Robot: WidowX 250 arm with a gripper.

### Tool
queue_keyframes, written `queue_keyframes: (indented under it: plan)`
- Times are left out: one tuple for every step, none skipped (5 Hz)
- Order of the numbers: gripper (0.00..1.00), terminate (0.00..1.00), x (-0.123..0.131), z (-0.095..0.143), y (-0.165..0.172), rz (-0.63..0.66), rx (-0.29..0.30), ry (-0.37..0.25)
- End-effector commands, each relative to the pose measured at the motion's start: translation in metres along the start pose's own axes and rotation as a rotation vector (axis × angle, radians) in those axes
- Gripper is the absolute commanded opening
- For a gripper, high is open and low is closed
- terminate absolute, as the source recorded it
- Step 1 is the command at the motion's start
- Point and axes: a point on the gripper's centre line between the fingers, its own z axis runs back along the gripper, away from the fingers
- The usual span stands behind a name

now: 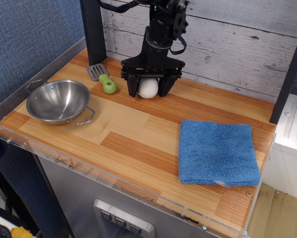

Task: Put the sushi to the right of the spatula.

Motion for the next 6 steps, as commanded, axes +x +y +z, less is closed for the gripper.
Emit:
queue_keyframes:
  plan:
    - [1.00,0.00,-0.002,0.023,0.004,0.018,-0.033,-0.047]
    - [1.00,0.00,-0.002,0.042,0.009,0.035,-0.049,-0.086]
    - [1.00,0.00,-0.007,0.076,0.017,0.051,-0.075,-0.160]
    - [1.00,0.00,-0.012,0.114,0.024,0.064,-0.120,-0.228]
    - [1.00,0.00,-0.022,0.150,0.037,0.067,-0.138,-0.323]
    - [1.00,0.00,-0.022,0.150,0.037,0.067,-0.138,-0.323]
